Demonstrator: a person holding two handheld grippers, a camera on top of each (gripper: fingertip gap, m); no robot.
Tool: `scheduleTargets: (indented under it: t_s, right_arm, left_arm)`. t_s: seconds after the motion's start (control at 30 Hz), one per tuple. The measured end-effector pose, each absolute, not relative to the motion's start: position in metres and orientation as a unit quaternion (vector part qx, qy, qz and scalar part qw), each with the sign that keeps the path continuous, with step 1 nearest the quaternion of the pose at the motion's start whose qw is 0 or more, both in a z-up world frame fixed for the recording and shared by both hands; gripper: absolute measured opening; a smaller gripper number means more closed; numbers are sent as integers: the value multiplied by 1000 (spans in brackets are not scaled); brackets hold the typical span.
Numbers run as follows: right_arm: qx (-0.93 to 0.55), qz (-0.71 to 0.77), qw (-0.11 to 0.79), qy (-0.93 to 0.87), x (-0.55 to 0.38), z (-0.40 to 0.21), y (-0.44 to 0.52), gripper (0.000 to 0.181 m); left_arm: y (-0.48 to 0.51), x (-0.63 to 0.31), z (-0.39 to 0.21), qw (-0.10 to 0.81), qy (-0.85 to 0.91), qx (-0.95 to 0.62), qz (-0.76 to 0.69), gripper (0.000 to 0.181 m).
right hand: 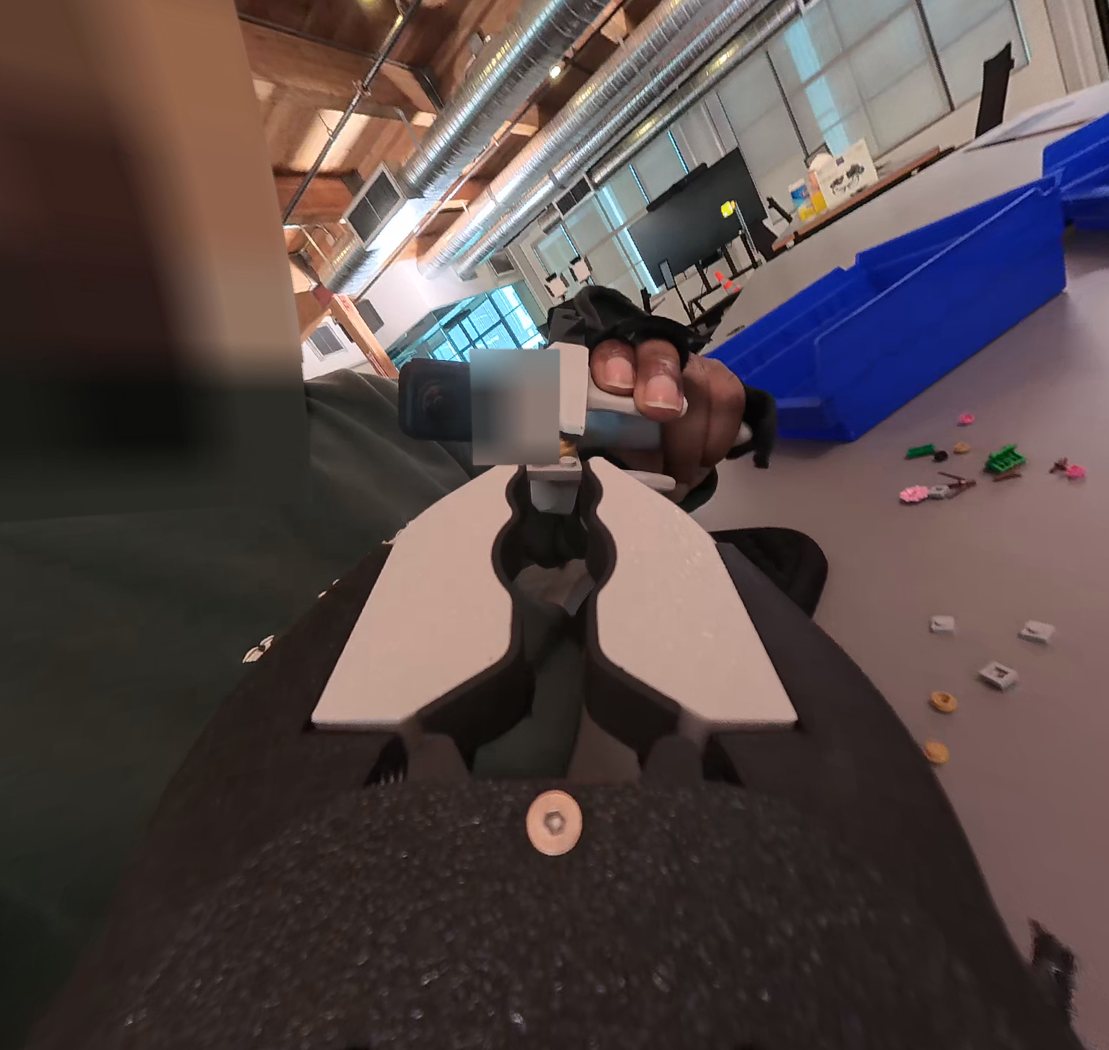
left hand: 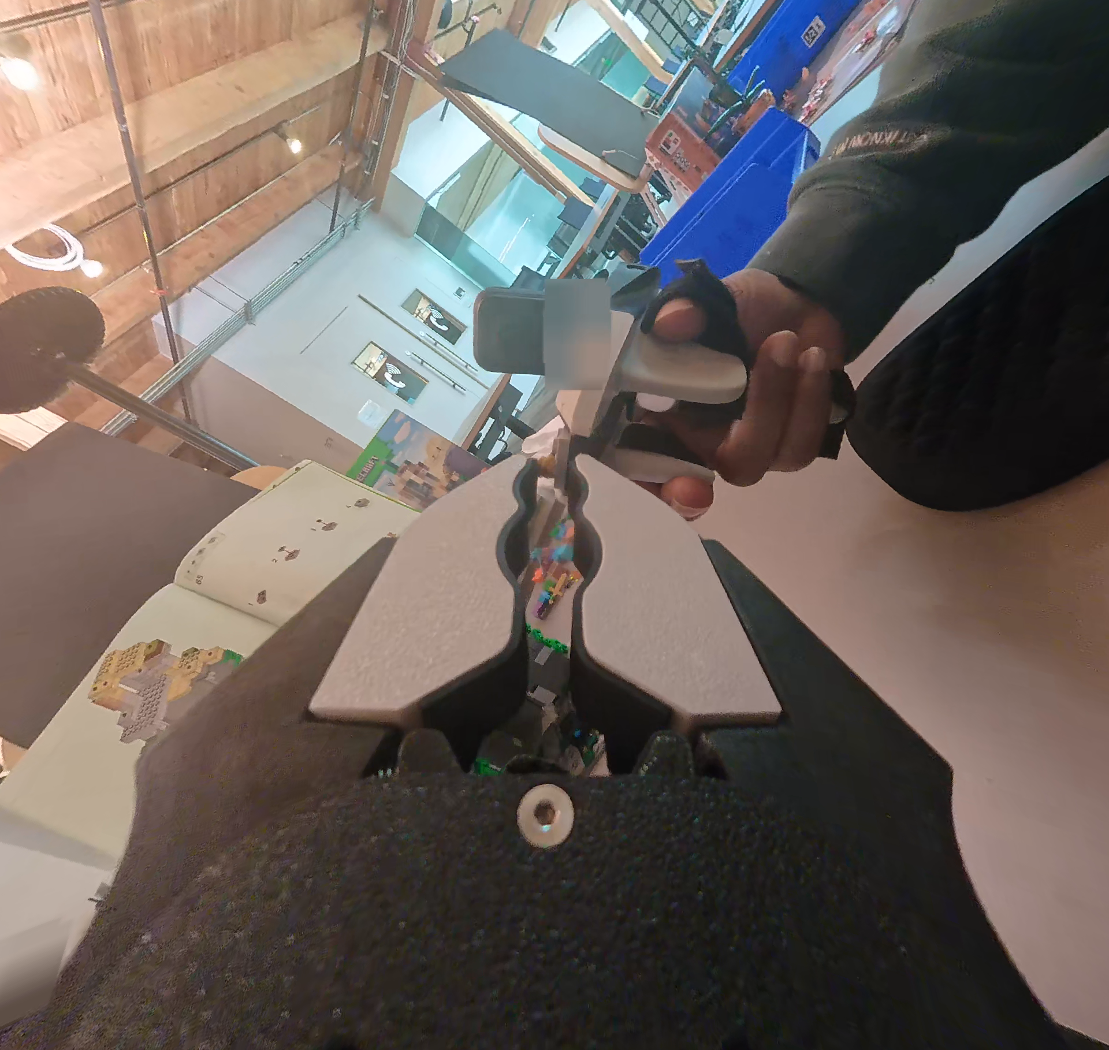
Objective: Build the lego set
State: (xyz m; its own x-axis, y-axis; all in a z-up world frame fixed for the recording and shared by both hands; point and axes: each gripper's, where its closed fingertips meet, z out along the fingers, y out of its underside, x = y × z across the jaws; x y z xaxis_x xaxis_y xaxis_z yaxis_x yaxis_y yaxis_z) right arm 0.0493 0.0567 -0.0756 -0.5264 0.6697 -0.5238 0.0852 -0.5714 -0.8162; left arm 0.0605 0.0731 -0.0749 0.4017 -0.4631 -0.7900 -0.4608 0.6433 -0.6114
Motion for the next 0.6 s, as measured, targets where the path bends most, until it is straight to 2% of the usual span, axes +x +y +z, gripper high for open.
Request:
scheduleTargets:
  t_s: [0.6]
  right_arm:
    - [-439, 797, 230, -345, 50, -66, 63, 16]
  left_arm:
    - [81, 59, -69, 713, 533, -455, 7, 9]
